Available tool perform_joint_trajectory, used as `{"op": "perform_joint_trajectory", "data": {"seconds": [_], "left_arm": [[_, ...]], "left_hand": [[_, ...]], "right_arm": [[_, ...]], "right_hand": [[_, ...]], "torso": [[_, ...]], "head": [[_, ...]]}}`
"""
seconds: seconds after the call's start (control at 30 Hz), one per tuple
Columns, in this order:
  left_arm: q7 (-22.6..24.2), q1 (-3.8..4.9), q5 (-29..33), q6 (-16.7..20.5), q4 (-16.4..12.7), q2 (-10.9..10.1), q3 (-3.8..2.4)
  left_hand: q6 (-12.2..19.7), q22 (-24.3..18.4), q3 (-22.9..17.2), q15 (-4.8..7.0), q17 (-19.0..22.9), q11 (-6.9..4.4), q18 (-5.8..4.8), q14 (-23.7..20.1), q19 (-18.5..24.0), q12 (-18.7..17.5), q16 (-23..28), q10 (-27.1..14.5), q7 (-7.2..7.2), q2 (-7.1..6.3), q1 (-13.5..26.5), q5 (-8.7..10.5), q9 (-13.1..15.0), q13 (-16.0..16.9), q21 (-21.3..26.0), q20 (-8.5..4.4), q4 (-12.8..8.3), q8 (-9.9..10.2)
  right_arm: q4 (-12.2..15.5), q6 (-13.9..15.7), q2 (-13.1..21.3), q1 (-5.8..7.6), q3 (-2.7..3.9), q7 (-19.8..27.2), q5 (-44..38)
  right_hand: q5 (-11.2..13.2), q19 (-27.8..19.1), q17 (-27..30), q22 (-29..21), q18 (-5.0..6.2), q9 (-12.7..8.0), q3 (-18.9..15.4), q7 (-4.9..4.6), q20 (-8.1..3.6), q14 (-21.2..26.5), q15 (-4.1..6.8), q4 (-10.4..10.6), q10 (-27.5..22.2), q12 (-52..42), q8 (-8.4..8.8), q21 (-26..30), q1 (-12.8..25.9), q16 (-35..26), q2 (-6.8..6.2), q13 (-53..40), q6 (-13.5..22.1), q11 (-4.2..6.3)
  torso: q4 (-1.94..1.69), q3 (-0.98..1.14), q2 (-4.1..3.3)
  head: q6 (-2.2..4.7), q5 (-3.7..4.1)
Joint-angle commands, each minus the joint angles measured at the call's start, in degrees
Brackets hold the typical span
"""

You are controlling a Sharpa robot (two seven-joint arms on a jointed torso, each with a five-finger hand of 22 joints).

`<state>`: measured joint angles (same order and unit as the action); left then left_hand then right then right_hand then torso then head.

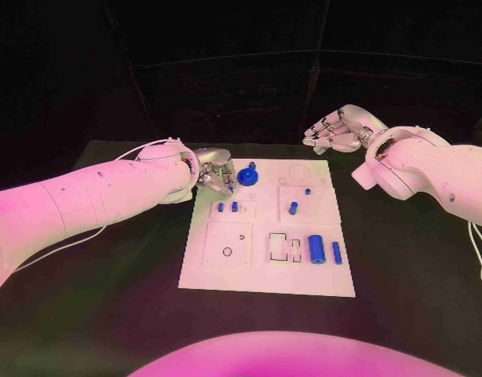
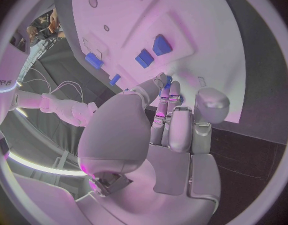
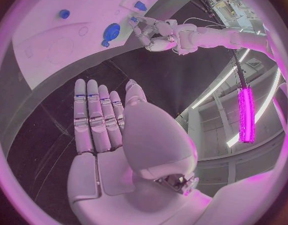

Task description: Assemble the parts on the task board

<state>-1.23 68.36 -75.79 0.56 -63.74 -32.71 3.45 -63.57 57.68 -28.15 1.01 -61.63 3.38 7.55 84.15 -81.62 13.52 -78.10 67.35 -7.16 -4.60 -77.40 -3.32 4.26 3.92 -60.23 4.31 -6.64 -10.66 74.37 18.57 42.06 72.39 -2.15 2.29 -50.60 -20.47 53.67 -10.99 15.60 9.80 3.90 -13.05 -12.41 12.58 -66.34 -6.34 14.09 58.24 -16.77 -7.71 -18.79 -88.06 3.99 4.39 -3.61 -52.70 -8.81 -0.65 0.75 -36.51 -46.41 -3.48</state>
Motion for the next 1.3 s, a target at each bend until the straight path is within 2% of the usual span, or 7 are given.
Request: {"op": "perform_joint_trajectory", "data": {"seconds": [0.03,0.77,0.97,1.3], "left_arm": [[-0.54,-0.05,0.04,-1.25,-0.09,0.11,0.05],[-1.62,-0.13,0.03,-2.50,0.78,0.92,0.12],[-1.55,-0.15,0.03,-1.72,0.69,0.90,0.14],[-1.16,-0.17,0.01,0.32,0.43,0.88,0.15]], "left_hand": [[-0.47,0.20,-0.17,0.43,0.00,-0.02,-0.81,0.95,-0.32,-0.37,-0.12,0.45,-0.10,0.18,0.61,-0.05,0.10,0.07,-0.45,-0.04,-0.06,0.23],[-0.10,0.43,-0.04,0.36,0.17,0.12,-0.86,0.91,-0.29,-0.97,-0.12,0.24,-0.20,-0.25,1.12,-0.04,-0.03,0.01,-0.57,-0.02,-0.18,0.75],[1.57,0.62,-0.22,0.11,0.38,0.43,-0.90,0.87,-0.23,-1.77,-0.13,-0.13,-0.55,-0.75,1.33,-0.06,-0.42,-0.02,-0.64,0.13,-0.59,2.17],[2.42,0.56,-0.28,-0.11,0.74,0.74,-0.88,0.79,-0.12,-2.34,-0.06,-0.66,-0.88,-1.40,1.56,-0.28,-0.50,-0.05,-0.51,0.28,-0.92,3.03]], "right_arm": [[0.02,0.52,-0.11,0.11,0.03,0.46,-0.15],[-0.18,-0.04,-0.45,0.11,0.03,0.47,-0.19],[-0.21,-0.09,-0.47,0.11,0.03,0.45,-0.19],[-0.25,-0.14,-0.49,0.11,0.03,0.45,-0.19]], "right_hand": [[-0.17,0.47,0.08,-0.11,0.55,-0.07,0.04,-0.45,0.01,-0.05,-0.18,-0.42,-0.19,0.24,0.39,0.23,-0.42,-0.17,-0.07,0.06,0.12,-0.36],[-0.22,0.48,0.19,-0.19,0.54,-0.07,0.14,-0.47,0.03,-0.03,-0.20,-0.45,-0.24,0.28,0.42,0.35,-0.45,-0.20,0.02,0.06,0.15,-0.38],[-0.22,0.48,0.19,-0.19,0.54,-0.07,0.14,-0.47,0.03,-0.03,-0.20,-0.45,-0.24,0.28,0.42,0.35,-0.45,-0.20,0.02,0.06,0.15,-0.38],[-0.24,0.50,0.27,-0.26,0.55,-0.06,0.22,-0.47,0.04,-0.02,-0.21,-0.47,-0.25,0.31,0.44,0.44,-0.47,-0.22,0.08,0.06,0.16,-0.39]], "torso": [[0.00,-0.01,-0.04],[0.02,-0.01,-0.02],[-0.01,-0.01,-0.03],[-0.05,0.00,0.02]], "head": [[0.06,0.01],[-0.13,-0.01],[-0.19,0.08],[-0.28,0.06]]}}
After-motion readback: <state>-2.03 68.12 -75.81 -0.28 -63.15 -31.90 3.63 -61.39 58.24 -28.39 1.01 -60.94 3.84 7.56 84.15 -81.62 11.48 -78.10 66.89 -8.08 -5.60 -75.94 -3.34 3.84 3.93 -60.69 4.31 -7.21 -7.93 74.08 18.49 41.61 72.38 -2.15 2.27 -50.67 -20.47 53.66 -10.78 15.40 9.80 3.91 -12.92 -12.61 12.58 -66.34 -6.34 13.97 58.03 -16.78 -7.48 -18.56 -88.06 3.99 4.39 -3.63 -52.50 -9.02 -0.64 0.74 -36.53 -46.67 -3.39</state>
